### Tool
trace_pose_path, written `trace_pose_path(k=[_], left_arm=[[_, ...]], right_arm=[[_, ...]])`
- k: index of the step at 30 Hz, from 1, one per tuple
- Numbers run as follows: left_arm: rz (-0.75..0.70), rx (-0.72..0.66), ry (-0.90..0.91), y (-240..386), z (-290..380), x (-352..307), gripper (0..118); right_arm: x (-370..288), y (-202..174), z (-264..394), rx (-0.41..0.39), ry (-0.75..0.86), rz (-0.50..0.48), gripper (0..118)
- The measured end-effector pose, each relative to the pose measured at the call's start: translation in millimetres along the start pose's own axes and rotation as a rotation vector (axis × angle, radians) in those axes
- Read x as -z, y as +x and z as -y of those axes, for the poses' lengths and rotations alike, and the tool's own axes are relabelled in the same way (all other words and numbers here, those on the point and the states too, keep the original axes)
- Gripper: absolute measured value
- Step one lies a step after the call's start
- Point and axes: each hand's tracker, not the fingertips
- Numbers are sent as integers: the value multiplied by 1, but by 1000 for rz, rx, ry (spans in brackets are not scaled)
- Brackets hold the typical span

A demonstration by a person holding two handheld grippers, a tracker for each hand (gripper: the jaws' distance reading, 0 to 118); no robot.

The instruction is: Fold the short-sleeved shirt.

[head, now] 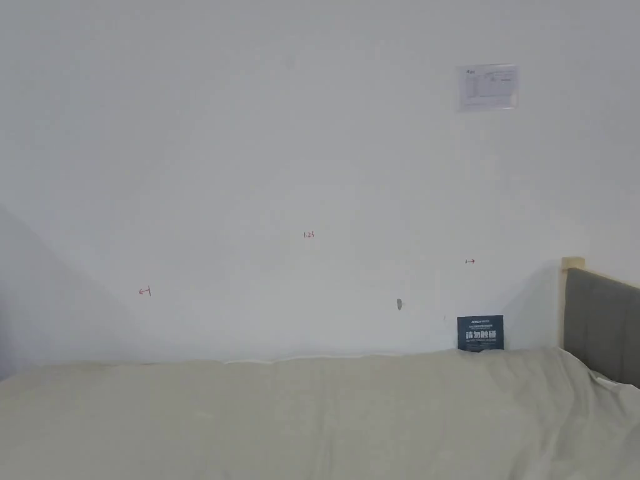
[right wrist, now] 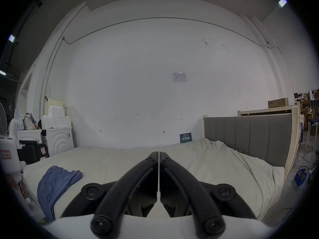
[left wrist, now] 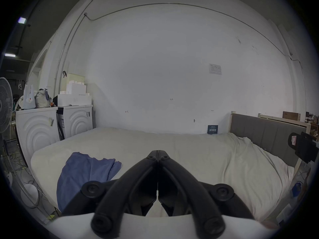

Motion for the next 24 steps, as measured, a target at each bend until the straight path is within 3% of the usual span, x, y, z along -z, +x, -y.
trace_pose_path(k=[16,19,24], left_arm=[[-32,-26,2,-20,-5,2,0],[-87,-24,-5,-43,-3,-6,0],[-259,-21,-5,-104,-3,-37,0]], right_arm=[[14,-5,-2,44,-22,-26,0],[26,-26,1,49,-47,-80,0],[43,-91,8,48,-78,-271,0]])
